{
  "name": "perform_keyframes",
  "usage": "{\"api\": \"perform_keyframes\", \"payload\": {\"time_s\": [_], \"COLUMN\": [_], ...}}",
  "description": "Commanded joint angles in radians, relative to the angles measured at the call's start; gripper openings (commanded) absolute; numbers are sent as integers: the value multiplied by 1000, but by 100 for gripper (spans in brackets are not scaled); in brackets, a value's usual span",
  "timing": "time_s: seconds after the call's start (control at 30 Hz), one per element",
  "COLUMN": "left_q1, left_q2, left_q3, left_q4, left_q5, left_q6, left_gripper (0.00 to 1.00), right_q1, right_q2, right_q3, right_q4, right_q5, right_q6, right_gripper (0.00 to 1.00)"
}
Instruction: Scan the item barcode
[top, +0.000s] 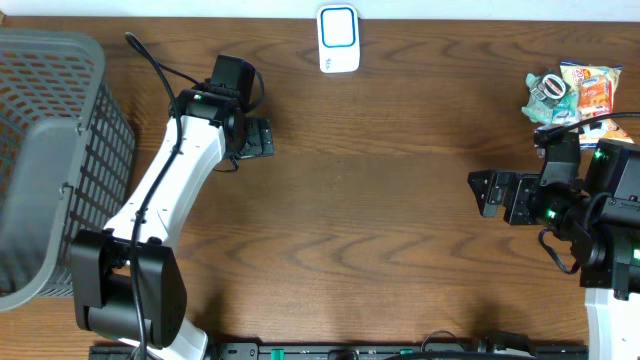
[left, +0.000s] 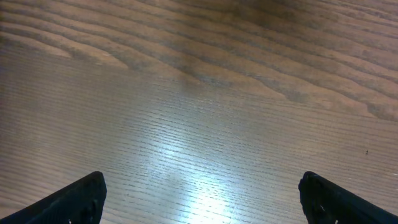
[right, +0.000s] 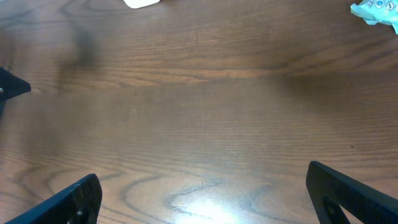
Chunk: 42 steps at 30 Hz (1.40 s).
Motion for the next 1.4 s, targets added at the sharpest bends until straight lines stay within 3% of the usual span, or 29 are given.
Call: {"api": "perform_keyframes", "payload": {"time_s": [0.0,0.43,0.6,0.9,1.1,1.37], "left_q1": [2,2,2,2,2,2], "left_q2": [3,3,3,3,3,3], "left_q3": [6,6,6,6,6,6], "left_q4": [-2,-2,-2,-2,-2,-2], "left_q5": [-9,-9,-9,-9,-9,-9], "left_q6": [3,3,3,3,3,3], "left_gripper": [98,98,98,97,98,98], "right_q1": [11,12,12,16,64,215], "right_q2": [-2,-2,18,-8,-119,-344], "right_q3": [-6,-6,-27,-251,-436,-679], "right_q4": [-2,-27,40,335,588,860], "right_q5": [43,77,85,71,55,201], "right_q6": [8,5,5,89,124,124], "right_gripper": [99,99,99,99,99,99]}}
